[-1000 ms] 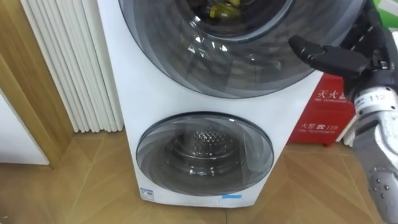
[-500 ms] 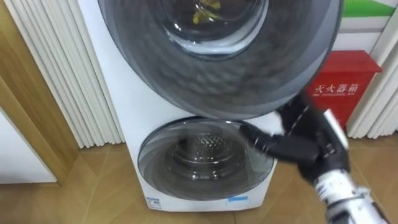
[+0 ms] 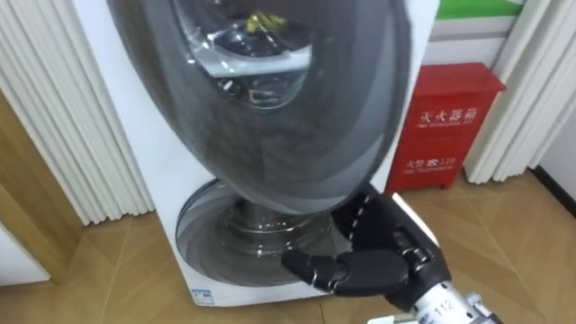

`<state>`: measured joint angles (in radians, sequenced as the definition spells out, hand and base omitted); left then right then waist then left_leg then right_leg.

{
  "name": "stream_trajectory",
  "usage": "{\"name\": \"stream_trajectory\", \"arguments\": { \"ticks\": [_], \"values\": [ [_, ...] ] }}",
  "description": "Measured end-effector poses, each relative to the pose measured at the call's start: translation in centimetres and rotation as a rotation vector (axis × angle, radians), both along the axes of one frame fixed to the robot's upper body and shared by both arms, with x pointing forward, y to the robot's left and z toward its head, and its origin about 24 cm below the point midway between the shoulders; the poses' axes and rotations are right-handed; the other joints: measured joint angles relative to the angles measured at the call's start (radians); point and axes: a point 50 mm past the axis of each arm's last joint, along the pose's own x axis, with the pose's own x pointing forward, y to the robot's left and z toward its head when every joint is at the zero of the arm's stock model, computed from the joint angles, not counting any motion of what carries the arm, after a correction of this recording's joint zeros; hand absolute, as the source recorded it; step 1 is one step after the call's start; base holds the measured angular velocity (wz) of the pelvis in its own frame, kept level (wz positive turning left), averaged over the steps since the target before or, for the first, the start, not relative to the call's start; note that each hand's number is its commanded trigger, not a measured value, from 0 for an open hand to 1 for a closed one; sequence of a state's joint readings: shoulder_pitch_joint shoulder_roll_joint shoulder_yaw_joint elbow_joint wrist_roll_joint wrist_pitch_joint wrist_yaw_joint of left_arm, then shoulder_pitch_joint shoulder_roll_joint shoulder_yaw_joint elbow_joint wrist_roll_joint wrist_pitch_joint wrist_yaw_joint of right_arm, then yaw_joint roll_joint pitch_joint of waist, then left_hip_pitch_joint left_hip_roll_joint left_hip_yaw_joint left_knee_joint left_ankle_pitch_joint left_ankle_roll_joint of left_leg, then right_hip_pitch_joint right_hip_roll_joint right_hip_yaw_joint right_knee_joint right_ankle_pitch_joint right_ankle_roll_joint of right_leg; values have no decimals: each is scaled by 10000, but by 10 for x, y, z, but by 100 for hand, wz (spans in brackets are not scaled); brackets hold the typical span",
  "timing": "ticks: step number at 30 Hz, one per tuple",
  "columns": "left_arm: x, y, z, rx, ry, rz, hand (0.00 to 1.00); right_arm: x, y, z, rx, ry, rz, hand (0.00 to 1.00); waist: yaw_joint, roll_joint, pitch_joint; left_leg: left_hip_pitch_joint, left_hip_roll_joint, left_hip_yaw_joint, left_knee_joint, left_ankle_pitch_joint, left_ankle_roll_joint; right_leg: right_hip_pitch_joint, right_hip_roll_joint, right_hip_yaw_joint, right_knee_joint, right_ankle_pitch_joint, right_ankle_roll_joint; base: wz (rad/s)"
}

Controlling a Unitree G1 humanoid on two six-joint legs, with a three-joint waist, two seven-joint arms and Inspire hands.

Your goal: Pick clothes from washing machine

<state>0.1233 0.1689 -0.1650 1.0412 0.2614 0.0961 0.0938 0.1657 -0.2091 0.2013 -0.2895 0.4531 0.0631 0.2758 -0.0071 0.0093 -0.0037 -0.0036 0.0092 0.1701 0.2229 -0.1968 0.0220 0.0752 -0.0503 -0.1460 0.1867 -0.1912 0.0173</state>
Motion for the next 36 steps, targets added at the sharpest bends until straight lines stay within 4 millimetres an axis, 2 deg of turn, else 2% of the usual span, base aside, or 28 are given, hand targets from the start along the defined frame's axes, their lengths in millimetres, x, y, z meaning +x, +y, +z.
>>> {"name": "stream_trajectory", "arguments": {
  "ticks": [3,10,13,18,23,28,31,34,36],
  "values": [
    [4,-1,1,-120,-227,59,0,-1,1,0,13,-53,247,0,-37,44,-31,2,8,83,-20,0,0,-45,5,71,3,2,-3,-9],
    [6,-2,1,-166,-344,65,0,4,9,10,-81,-575,834,0,53,35,-23,26,5,85,-40,1,0,-76,6,81,-7,2,-3,0],
    [6,0,2,-201,-415,225,0,7,12,19,-302,-1106,1048,0,176,-21,17,68,0,74,-93,3,1,-50,5,74,-7,1,-2,0],
    [7,3,2,-190,-546,241,0,11,23,52,-249,-2560,1595,0,629,-151,72,90,-2,84,-183,5,-1,-41,11,64,-6,1,-2,0],
    [-3,6,0,-50,-206,284,0,11,23,52,-353,-2557,1641,0,671,-214,83,87,10,77,-192,5,-4,-65,23,50,-13,1,-2,0],
    [-7,9,0,46,-84,286,0,11,24,52,-376,-2559,1654,0,762,-301,73,41,41,16,-185,16,-24,-65,30,-142,-7,1,-3,0],
    [-9,12,0,193,45,115,0,11,24,52,-634,-2613,1487,0,910,-437,56,-37,103,-100,-163,63,-100,-75,62,-498,-11,39,-65,6],
    [-12,14,0,353,223,-61,0,11,26,51,-605,-2564,1530,0,1081,-532,51,-64,180,-163,-155,117,-187,-83,136,-554,-15,63,-108,3],
    [-13,15,0,379,382,-73,0,10,30,50,-572,-2532,1697,0,1314,-548,46,-115,258,-204,-110,164,-264,-90,208,-640,-41,66,-171,5]
  ]
}}
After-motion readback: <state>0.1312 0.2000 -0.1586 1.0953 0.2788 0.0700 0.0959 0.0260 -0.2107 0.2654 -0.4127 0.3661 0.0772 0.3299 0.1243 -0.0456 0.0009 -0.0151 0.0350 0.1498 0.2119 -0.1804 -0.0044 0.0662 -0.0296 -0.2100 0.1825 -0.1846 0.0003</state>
